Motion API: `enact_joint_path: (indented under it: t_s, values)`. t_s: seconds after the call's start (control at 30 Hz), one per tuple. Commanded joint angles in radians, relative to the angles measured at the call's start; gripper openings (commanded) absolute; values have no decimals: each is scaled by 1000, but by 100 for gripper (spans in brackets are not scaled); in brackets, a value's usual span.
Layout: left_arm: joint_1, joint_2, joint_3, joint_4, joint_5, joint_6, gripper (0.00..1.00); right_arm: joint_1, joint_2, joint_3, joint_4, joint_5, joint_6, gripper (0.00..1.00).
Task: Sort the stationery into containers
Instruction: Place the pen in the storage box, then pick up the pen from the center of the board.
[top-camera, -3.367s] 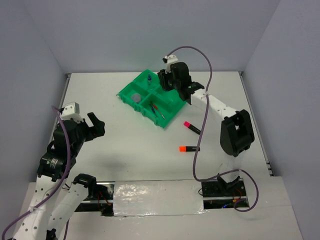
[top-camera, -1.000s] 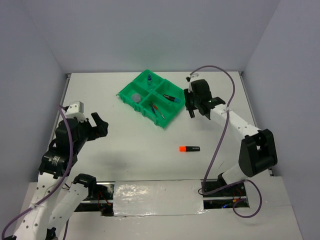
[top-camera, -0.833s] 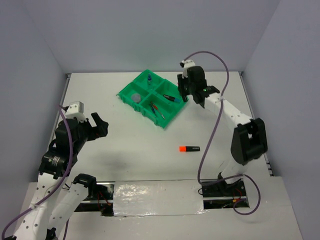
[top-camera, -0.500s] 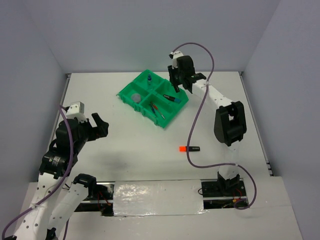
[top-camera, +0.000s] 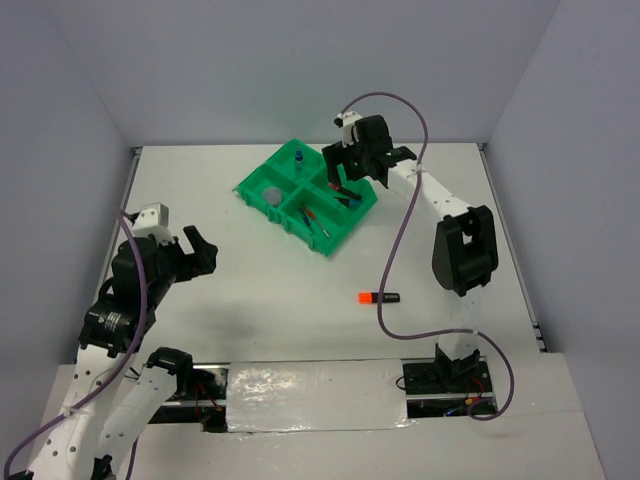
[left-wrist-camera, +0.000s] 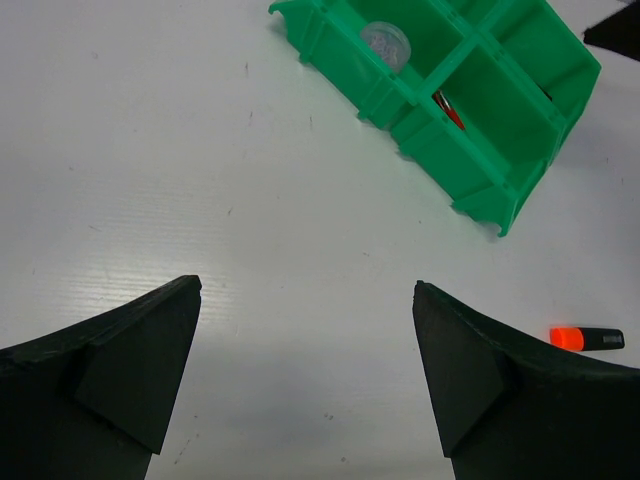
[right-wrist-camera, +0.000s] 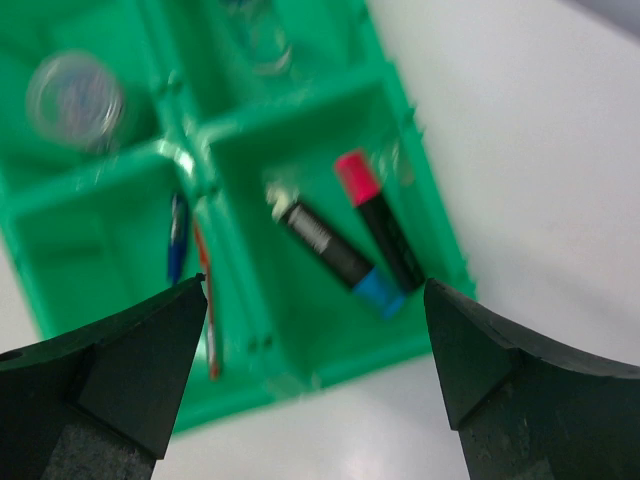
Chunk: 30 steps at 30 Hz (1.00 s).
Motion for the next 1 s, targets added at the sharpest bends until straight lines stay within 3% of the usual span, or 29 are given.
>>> enact_joint_path:
  t_s: [0.0, 0.1, 0.23, 0.3, 0.43, 0.7, 0.97]
  values:
    - [2, -14, 3, 37, -1, 13, 99, 24, -195, -83, -92, -122, -28, 97]
    - [4, -18, 2, 40, 2, 13, 99, 86, -363, -363, -125, -149, -54, 100]
    - [4, -12, 2, 42, 13, 20, 99, 168, -475, -567, -194, -69, -56, 100]
    - [2, -4, 3, 45, 20, 20, 99, 207, -480, -620, -289, 41, -31, 100]
    - [4, 9, 3, 46, 33, 26, 99, 277, -467, -699, -351, 178, -37, 99]
    - [2, 6, 3, 50, 51, 30, 99, 317, -567, -855, -277, 117, -131, 99]
    - [2, -32, 3, 46, 39, 29, 99, 329, -449, -851, -279, 132, -187, 96]
